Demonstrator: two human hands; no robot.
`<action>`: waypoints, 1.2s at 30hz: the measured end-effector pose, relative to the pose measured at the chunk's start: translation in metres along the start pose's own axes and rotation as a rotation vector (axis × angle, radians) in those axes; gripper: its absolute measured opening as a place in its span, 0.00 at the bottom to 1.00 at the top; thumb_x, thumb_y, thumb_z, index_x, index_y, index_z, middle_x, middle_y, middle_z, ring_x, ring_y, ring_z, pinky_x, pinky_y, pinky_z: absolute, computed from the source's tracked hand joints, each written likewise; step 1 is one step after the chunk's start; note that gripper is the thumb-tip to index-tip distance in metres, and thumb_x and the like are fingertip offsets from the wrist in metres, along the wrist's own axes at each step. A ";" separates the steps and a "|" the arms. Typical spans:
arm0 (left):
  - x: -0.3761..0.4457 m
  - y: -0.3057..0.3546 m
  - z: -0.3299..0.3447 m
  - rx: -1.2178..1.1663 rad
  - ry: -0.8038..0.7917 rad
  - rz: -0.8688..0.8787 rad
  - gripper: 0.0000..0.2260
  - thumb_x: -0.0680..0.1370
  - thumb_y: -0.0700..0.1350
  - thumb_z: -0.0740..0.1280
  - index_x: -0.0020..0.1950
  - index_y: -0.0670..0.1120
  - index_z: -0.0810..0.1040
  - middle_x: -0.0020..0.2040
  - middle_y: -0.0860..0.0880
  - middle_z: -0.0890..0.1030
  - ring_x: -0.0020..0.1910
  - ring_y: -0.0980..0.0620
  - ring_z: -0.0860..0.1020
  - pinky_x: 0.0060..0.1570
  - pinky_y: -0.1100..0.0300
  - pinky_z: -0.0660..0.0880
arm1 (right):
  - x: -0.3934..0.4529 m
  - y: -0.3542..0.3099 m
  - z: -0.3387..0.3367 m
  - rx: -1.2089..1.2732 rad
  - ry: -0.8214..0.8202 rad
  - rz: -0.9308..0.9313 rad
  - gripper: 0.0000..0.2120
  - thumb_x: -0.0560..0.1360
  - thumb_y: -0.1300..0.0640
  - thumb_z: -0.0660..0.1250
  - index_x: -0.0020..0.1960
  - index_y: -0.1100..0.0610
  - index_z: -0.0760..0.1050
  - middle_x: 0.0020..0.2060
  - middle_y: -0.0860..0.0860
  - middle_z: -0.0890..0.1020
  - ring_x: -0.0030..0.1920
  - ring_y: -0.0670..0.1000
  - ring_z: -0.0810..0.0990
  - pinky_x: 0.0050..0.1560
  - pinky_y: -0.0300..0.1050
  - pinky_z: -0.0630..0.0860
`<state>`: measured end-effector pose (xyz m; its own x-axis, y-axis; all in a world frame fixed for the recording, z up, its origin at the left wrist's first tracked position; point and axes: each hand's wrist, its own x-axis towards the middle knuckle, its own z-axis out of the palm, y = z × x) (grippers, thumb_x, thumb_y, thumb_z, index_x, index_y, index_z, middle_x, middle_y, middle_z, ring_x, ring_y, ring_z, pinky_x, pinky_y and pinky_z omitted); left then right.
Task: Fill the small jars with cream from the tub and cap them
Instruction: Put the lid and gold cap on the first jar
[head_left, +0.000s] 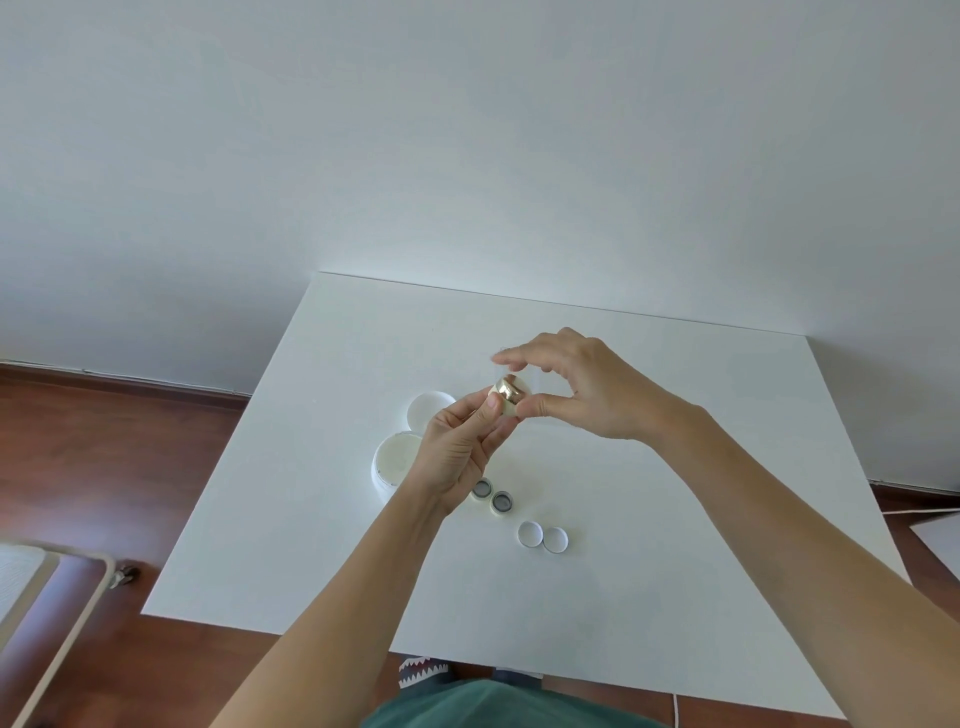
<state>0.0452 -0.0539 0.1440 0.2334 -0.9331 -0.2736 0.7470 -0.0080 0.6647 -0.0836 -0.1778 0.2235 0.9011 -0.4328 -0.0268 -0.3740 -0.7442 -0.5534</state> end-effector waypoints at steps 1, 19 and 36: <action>0.000 0.001 0.000 0.001 -0.003 0.000 0.08 0.74 0.45 0.69 0.47 0.46 0.88 0.50 0.47 0.87 0.54 0.51 0.85 0.52 0.65 0.78 | 0.000 0.001 0.000 0.012 0.005 -0.002 0.20 0.74 0.48 0.70 0.65 0.43 0.73 0.56 0.41 0.78 0.54 0.45 0.69 0.54 0.37 0.66; 0.006 -0.005 -0.002 -0.027 -0.004 -0.035 0.08 0.74 0.45 0.69 0.48 0.44 0.87 0.51 0.44 0.86 0.54 0.50 0.84 0.51 0.65 0.79 | 0.002 0.004 -0.001 -0.011 -0.015 -0.016 0.13 0.75 0.50 0.69 0.60 0.48 0.76 0.50 0.42 0.78 0.53 0.46 0.70 0.54 0.40 0.64; 0.007 -0.012 -0.002 -0.035 0.003 -0.013 0.09 0.75 0.43 0.69 0.50 0.41 0.86 0.52 0.43 0.86 0.54 0.47 0.84 0.52 0.63 0.79 | 0.001 0.008 0.005 -0.154 -0.007 -0.068 0.06 0.77 0.48 0.65 0.51 0.48 0.74 0.43 0.37 0.72 0.48 0.42 0.65 0.55 0.41 0.58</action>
<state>0.0390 -0.0597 0.1333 0.2257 -0.9319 -0.2839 0.7712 -0.0071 0.6366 -0.0846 -0.1812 0.2149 0.9268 -0.3755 0.0002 -0.3408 -0.8413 -0.4197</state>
